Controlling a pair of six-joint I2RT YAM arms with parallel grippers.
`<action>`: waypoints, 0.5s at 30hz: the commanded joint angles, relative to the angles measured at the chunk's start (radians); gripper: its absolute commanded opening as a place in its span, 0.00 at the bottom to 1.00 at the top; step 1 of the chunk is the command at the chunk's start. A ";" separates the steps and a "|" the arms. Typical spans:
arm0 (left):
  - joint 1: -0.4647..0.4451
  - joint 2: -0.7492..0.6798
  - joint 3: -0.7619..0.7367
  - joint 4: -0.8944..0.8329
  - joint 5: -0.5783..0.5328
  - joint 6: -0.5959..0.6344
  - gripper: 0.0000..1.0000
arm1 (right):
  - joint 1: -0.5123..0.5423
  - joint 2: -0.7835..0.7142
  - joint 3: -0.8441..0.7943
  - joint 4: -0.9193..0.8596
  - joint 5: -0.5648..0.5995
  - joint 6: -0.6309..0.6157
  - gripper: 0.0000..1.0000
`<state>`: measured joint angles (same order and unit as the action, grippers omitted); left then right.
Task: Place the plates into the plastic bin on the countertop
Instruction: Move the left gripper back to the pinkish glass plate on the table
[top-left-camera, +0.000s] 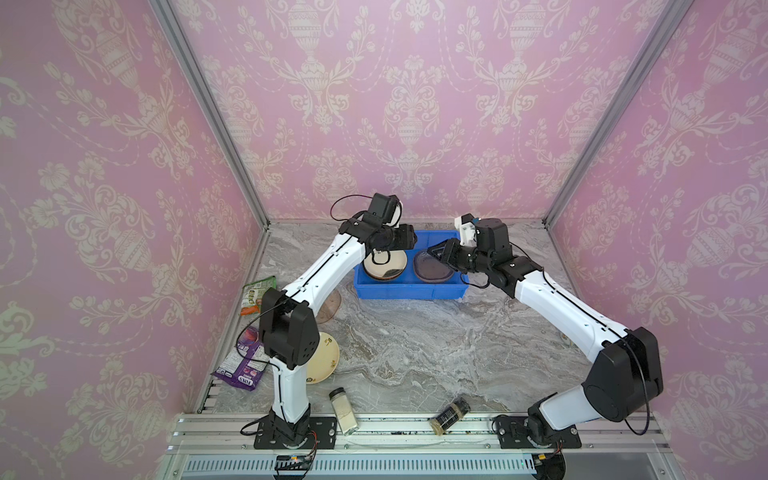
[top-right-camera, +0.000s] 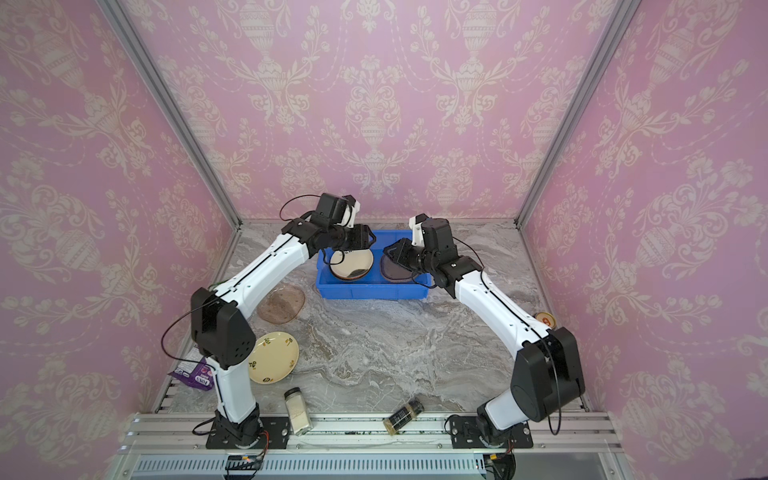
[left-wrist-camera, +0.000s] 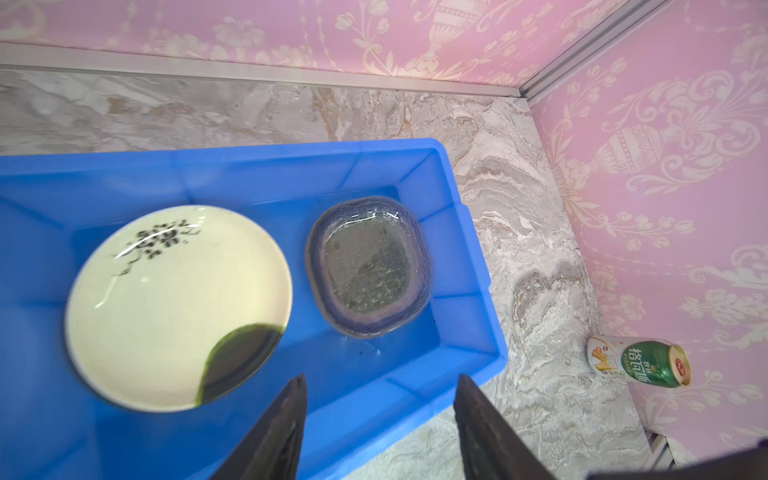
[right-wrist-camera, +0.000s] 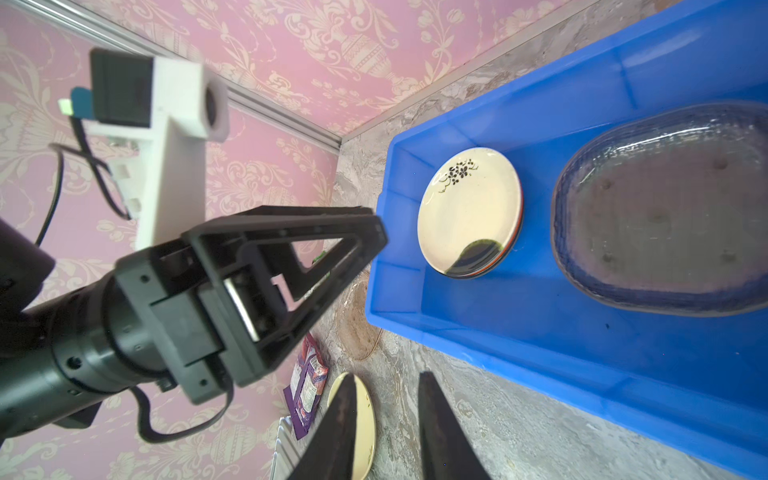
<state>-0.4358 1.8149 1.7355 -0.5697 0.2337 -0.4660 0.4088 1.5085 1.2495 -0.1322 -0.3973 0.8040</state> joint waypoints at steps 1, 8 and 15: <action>0.152 -0.184 -0.251 0.134 0.030 -0.059 0.59 | 0.014 0.024 0.000 0.029 -0.015 -0.029 0.27; 0.384 -0.444 -0.532 0.090 -0.017 -0.084 0.59 | 0.044 0.079 0.026 0.041 -0.044 -0.028 0.27; 0.545 -0.488 -0.617 -0.088 -0.035 0.027 0.67 | 0.050 0.112 0.042 0.020 -0.070 -0.033 0.27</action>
<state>0.0792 1.3487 1.1492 -0.5449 0.2256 -0.5014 0.4522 1.6199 1.2572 -0.1104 -0.4500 0.8032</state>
